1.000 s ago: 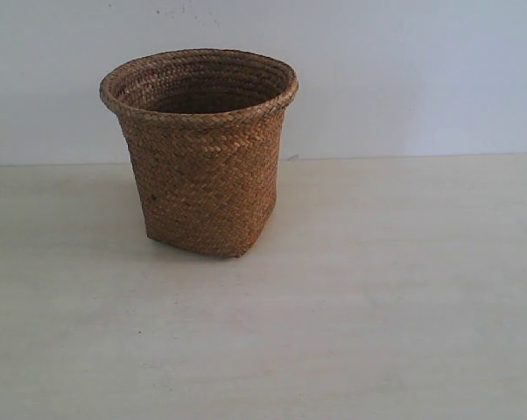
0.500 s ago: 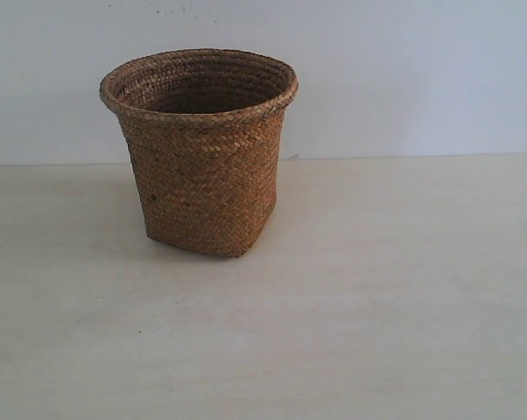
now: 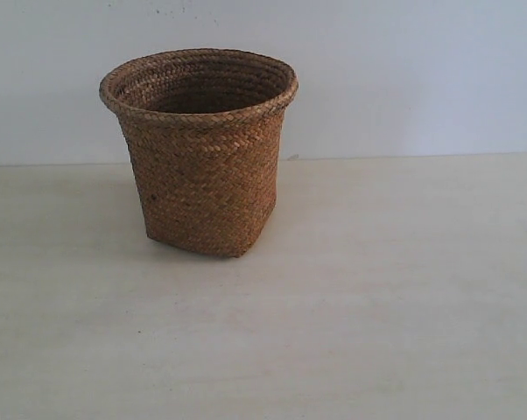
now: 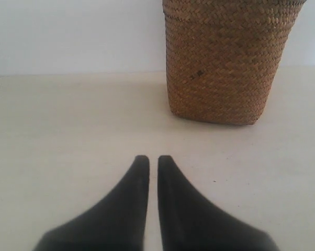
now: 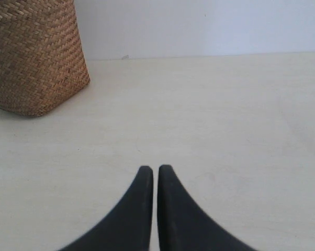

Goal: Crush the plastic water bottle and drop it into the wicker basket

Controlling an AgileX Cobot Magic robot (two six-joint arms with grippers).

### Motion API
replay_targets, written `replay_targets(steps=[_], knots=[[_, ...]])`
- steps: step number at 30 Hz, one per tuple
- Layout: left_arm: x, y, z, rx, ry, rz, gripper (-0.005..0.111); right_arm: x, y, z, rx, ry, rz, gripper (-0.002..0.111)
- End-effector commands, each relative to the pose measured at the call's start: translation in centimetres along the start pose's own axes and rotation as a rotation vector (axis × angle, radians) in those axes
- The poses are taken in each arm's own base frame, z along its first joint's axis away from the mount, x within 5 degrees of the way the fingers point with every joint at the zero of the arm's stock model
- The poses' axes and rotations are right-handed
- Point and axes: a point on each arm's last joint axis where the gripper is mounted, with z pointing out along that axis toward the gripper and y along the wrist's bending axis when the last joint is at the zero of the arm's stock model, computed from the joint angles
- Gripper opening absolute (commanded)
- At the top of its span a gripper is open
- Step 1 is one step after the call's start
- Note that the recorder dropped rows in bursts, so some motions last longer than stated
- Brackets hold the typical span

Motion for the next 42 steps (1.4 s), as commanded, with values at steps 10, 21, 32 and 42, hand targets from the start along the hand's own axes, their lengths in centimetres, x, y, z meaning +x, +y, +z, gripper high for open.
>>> replay_targets(steps=[10,21,32,42], knots=[[-0.06,0.07,0.01,-0.008,-0.016,-0.008,0.006,-0.09,-0.02,-0.04,0.004,-0.010,-0.005,0.000],[-0.06,0.07,0.01,-0.008,-0.016,-0.008,0.006,-0.16,-0.96,-0.17,0.166,-0.022,-0.035,0.000],[-0.06,0.07,0.01,-0.008,-0.016,-0.008,0.006,-0.31,-0.90,-0.17,0.159,-0.039,-0.037,0.000],[-0.06,0.07,0.01,-0.008,-0.016,-0.008,0.006,-0.33,-0.89,-0.17,0.158,-0.040,-0.037,0.000]])
